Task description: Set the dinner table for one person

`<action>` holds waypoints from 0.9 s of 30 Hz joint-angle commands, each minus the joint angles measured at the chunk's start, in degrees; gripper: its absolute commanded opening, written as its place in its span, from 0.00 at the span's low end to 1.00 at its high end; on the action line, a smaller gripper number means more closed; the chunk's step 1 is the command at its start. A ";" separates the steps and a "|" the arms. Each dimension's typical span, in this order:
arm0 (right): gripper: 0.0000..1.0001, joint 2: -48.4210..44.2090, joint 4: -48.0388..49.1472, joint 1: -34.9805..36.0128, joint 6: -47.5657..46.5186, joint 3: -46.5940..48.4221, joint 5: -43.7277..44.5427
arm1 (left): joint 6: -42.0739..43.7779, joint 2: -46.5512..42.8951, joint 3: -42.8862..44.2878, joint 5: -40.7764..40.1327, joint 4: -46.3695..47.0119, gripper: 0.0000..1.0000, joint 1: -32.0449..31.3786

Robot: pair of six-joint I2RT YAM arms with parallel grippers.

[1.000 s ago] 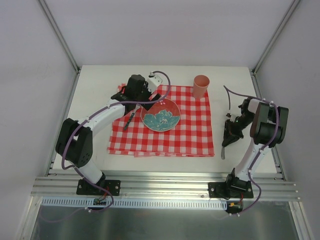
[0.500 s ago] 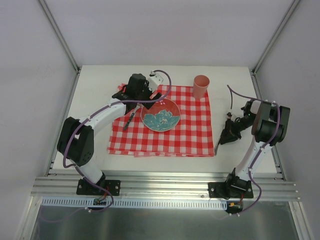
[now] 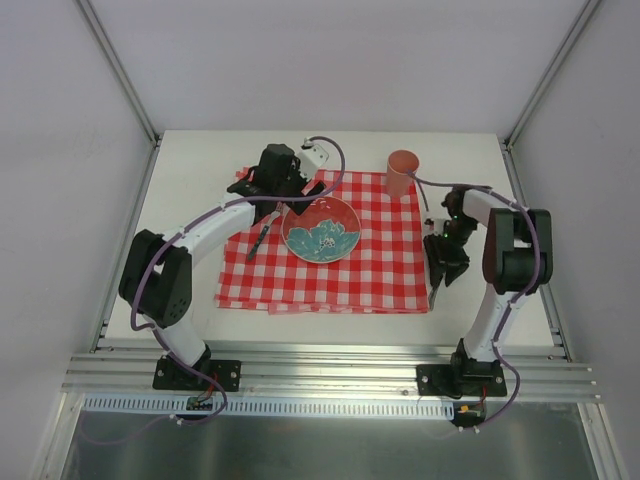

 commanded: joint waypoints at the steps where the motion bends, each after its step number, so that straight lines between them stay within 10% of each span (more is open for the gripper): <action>1: 0.46 1.33 3.57 8.15 2.49 2.23 12.11 | -0.28 -0.97 2.78 0.21 0.79 0.99 -0.83; 8: 0.41 2.82 4.27 16.26 0.91 1.28 23.91 | -0.63 -3.16 2.69 0.21 0.96 0.99 -0.74; 14: 0.16 2.12 4.62 14.68 -0.59 -0.05 28.31 | -0.80 -3.69 3.92 0.30 1.05 0.99 0.05; 27: 0.01 5.01 -0.02 3.09 -2.09 6.10 10.15 | -0.98 -1.06 6.29 0.48 1.14 0.99 -0.39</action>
